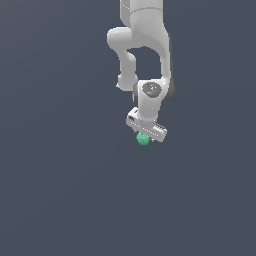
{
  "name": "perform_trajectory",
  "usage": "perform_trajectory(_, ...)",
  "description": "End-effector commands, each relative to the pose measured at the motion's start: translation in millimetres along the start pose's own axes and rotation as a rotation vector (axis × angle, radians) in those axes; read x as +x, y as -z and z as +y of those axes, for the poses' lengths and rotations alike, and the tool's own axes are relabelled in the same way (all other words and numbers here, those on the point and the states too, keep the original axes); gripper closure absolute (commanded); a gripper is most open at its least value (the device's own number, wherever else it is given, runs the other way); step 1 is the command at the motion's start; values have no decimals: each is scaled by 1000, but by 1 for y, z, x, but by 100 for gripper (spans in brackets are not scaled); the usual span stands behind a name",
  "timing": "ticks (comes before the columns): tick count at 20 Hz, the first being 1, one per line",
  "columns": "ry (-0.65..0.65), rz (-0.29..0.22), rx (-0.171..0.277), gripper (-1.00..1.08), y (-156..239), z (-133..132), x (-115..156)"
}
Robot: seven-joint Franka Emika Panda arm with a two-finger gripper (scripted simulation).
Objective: Pick up the object and move it to a goal position.
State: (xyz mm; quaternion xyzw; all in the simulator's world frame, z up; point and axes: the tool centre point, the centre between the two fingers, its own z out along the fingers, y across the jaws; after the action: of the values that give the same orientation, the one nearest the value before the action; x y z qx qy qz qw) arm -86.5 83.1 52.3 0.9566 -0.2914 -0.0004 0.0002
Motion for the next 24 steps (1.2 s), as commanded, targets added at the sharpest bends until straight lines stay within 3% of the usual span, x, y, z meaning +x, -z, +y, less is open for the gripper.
perform_trajectory(1,-1,1,1,-92,-8,0,0)
perform_trajectory(5,-1,1,1,-92,-13,-1,0)
perform_trajectory(6,-1,1,1,108,-13,-1,0)
perform_trajectory(18,0,1,2,108,-11,-1,1)
perform_trajectory(24,0,1,2,108,2,3,17)
